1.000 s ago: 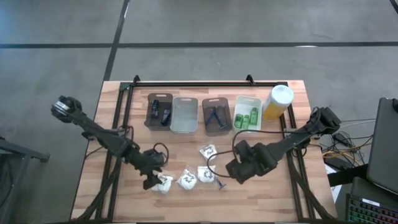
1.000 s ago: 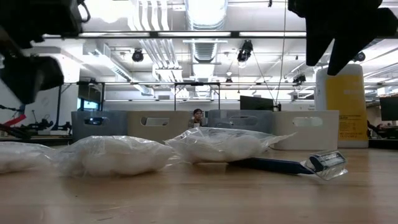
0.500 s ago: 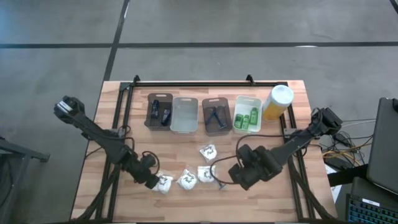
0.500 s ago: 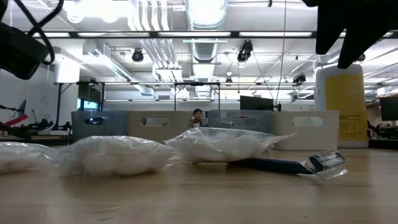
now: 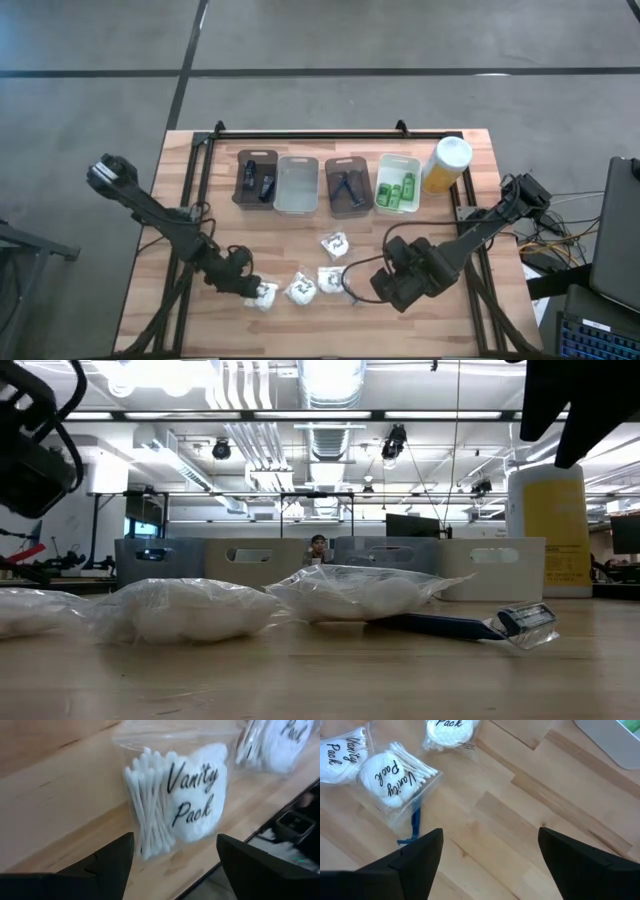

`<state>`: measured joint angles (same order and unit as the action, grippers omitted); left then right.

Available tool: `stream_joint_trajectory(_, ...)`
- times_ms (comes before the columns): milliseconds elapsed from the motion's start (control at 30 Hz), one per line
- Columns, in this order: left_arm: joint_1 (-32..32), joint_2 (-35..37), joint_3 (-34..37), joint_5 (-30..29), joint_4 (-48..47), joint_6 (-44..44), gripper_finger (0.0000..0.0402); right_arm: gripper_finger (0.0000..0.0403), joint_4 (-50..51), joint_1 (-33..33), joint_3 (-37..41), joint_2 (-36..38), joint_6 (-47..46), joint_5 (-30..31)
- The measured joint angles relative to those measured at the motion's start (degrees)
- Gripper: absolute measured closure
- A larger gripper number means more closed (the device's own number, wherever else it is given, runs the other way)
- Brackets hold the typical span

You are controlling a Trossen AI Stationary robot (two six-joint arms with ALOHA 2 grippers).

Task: Pick & Place Travel size toiletries
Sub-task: Put the white cotton pack into the gray bin

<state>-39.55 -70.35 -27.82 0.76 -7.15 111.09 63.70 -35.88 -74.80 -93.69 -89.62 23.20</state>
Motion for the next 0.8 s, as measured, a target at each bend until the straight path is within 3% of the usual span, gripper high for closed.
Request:
stream_joint_trajectory(167,0.0,0.0,3.8,-2.1,6.7,2.4,0.0114,0.0072,0.0,0.0,0.0,0.0,0.0,0.1)
stream_joint_trajectory(467,0.0,0.0,4.5,-5.9,7.2,-2.0,0.0114,0.0067,-0.1,0.0,0.1,0.0,-0.1,1.0)
stream_joint_trajectory(800,0.1,-0.5,5.7,-8.2,8.6,-8.2,0.0115,0.0097,-0.2,0.5,0.1,0.0,-3.0,1.0)
